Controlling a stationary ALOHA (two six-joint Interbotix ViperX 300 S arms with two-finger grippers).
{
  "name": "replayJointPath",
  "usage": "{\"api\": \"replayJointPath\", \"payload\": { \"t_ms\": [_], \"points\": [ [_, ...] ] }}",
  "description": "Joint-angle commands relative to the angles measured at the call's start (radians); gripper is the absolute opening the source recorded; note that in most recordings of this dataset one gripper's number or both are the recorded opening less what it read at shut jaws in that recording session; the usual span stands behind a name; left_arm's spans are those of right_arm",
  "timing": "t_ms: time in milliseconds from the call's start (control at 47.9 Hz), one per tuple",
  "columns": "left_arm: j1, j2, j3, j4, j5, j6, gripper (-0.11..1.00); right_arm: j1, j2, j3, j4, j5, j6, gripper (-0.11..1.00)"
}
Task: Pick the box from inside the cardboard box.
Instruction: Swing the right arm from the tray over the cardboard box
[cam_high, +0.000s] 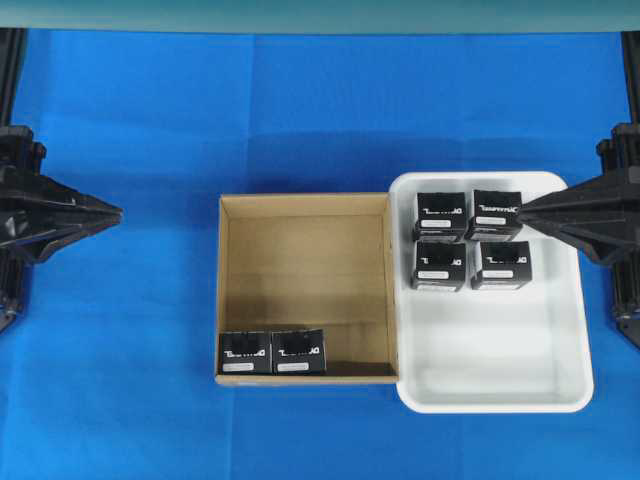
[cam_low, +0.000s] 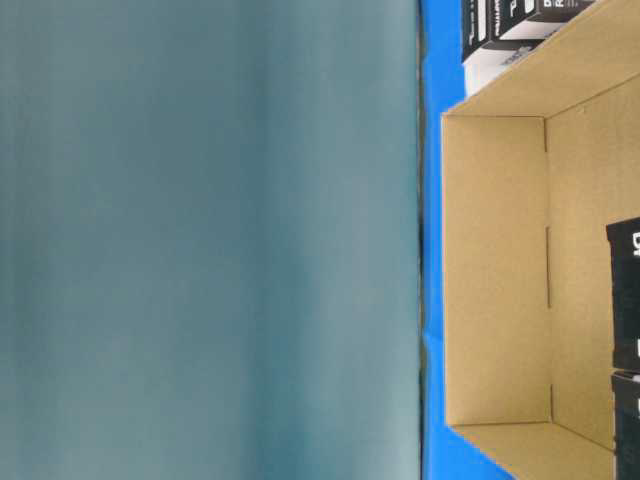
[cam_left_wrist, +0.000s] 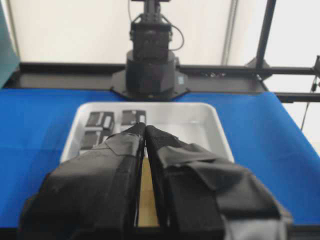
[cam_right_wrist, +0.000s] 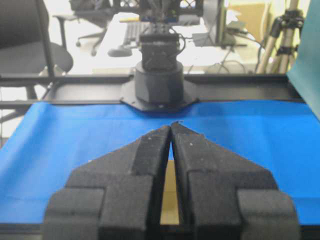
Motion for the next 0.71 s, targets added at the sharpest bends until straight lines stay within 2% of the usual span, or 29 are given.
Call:
{"api": "replayJointPath", "payload": {
  "t_ms": [0,63,125,209,397,543,689],
  "points": [
    [0.003,0.012,-0.025,0.015,0.023,-0.003,0.14,0.008,0.012,-0.006,0.006,-0.006,0.012,0.14],
    [0.002,0.012,-0.034,0.015,0.060,-0.006,0.09,0.008,0.017,-0.015,0.035,0.018,0.018,0.16],
    [-0.008,0.012,-0.048,0.015,0.107,-0.008,0.00,0.006,0.023,-0.028,0.064,0.064,0.034,0.08],
    [-0.018,0.009,-0.058,0.015,0.158,-0.011,-0.05,0.006,0.038,-0.057,0.086,0.156,0.064,0.03],
    [-0.025,-0.009,-0.080,0.015,0.261,-0.014,-0.06,0.000,0.101,-0.166,0.086,0.376,0.140,0.02],
    [-0.025,-0.017,-0.098,0.015,0.325,-0.014,-0.06,0.005,0.195,-0.279,0.086,0.558,0.163,0.02],
    [-0.026,-0.018,-0.103,0.015,0.339,-0.015,-0.06,0.011,0.314,-0.383,0.086,0.689,0.164,0.02]
  ]
}}
